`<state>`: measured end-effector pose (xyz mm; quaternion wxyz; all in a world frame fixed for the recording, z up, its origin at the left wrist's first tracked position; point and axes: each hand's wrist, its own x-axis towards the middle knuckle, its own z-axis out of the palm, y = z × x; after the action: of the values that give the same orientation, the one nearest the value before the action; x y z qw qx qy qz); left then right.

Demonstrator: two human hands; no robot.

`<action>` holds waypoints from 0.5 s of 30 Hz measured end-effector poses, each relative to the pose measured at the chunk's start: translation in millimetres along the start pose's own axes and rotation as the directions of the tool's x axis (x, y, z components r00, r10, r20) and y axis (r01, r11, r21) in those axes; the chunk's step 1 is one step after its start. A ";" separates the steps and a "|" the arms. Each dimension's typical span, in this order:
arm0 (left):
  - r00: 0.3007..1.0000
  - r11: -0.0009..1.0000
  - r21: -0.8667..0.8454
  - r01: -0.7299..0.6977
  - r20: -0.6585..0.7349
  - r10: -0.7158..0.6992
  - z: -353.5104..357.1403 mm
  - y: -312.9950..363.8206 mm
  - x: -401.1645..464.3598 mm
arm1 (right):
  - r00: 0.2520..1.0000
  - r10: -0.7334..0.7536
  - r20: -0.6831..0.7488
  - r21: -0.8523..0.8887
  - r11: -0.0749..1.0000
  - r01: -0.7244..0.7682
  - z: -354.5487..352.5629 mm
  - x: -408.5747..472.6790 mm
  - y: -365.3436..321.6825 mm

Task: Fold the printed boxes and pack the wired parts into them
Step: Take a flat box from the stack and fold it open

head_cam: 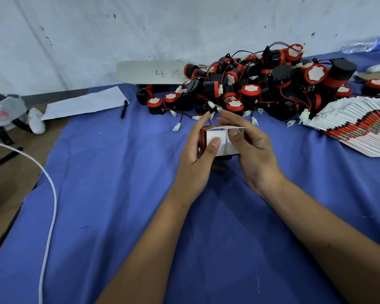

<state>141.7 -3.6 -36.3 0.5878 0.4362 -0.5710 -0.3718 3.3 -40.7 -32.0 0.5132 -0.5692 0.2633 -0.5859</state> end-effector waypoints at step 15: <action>0.975 0.958 0.270 -0.100 -0.166 0.148 -15.4 -10.4 5.8 | 0.936 0.005 0.351 -0.690 0.678 0.255 4.9 -6.2 0.4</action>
<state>158.1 -11.2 -43.5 0.5981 0.5054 -0.5841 -0.2138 6.9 -33.9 -33.8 0.2400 -0.8304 0.3448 -0.3659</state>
